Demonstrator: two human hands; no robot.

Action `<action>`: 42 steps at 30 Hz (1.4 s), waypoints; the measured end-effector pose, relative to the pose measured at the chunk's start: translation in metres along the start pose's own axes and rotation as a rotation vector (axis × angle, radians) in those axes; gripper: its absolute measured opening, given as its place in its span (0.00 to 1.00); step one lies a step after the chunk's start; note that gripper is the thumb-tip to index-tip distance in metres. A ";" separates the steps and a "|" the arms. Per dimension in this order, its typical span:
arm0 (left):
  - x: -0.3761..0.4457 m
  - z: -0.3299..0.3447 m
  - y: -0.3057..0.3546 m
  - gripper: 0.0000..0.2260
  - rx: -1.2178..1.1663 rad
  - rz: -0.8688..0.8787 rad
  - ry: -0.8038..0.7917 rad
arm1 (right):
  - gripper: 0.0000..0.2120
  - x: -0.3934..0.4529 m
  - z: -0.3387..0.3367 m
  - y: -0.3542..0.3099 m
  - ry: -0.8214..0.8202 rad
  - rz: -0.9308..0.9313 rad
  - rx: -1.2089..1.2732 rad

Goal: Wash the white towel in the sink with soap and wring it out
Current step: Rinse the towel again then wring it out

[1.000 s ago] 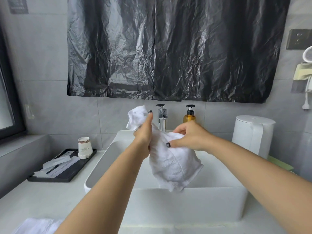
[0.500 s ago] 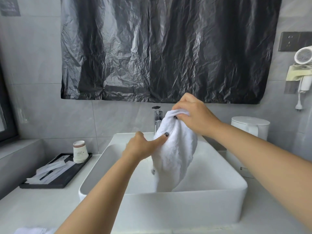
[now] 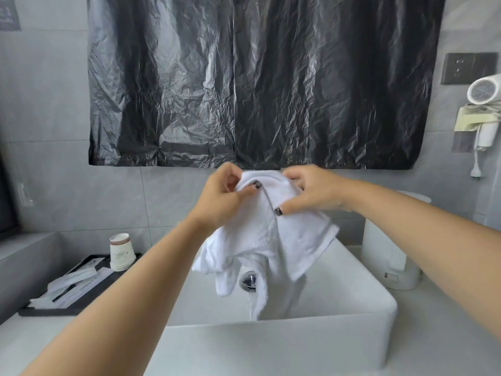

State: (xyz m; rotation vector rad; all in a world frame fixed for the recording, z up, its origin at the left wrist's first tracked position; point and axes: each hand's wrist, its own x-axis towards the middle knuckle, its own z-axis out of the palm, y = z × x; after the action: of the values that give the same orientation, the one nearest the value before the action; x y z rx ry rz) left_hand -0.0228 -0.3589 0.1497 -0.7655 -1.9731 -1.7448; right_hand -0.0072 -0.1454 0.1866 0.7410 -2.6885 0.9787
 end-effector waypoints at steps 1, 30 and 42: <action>0.004 -0.001 0.001 0.12 -0.005 0.001 0.038 | 0.23 -0.001 0.001 0.008 -0.067 0.029 0.017; 0.002 -0.051 -0.014 0.11 0.661 0.232 -0.123 | 0.09 0.036 -0.057 0.000 0.763 -0.211 -0.288; 0.022 -0.053 0.020 0.13 0.788 -0.006 -0.466 | 0.04 0.040 -0.063 0.009 0.853 -0.131 -0.248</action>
State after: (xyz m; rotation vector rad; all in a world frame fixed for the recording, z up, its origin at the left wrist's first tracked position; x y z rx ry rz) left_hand -0.0304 -0.4064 0.1870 -0.9007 -2.6716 -0.6718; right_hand -0.0462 -0.1146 0.2432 0.3252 -1.9311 0.6878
